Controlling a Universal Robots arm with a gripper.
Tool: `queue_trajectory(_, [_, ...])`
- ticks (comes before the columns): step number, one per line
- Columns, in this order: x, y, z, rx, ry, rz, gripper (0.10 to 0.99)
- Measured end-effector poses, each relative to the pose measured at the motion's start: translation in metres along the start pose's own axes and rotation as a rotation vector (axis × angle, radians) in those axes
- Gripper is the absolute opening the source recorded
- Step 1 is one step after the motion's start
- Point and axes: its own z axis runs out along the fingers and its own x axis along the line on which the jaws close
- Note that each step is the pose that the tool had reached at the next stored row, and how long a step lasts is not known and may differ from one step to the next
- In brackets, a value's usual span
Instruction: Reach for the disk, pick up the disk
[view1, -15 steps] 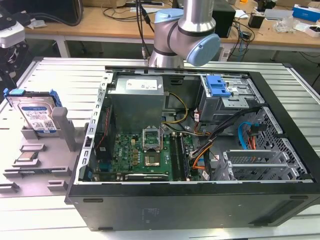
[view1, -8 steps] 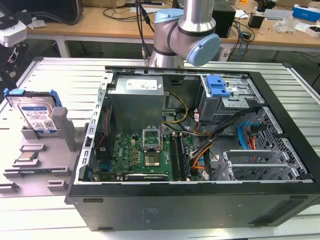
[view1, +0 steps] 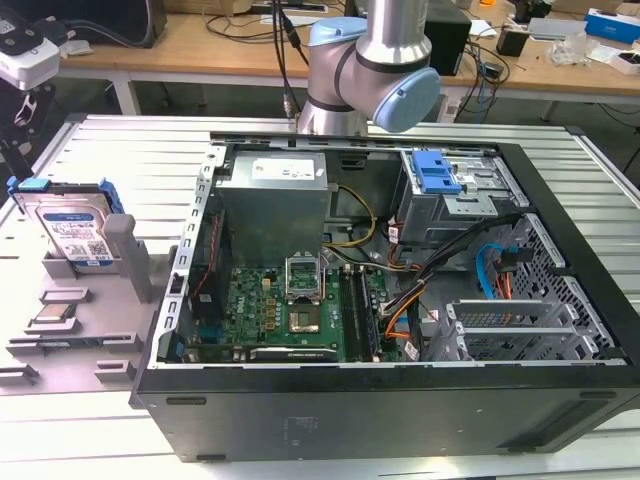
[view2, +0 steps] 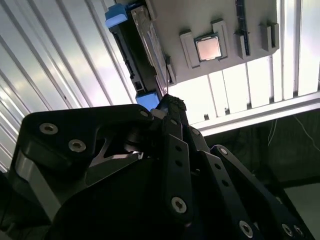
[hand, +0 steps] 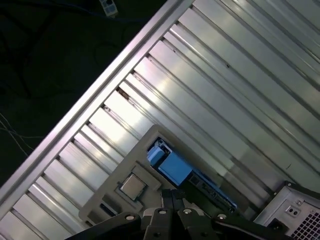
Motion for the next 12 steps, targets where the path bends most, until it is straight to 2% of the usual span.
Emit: queue_trajectory(12, [0.0, 0.0, 0.0, 0.0, 0.0052, -0.133, 0.106])
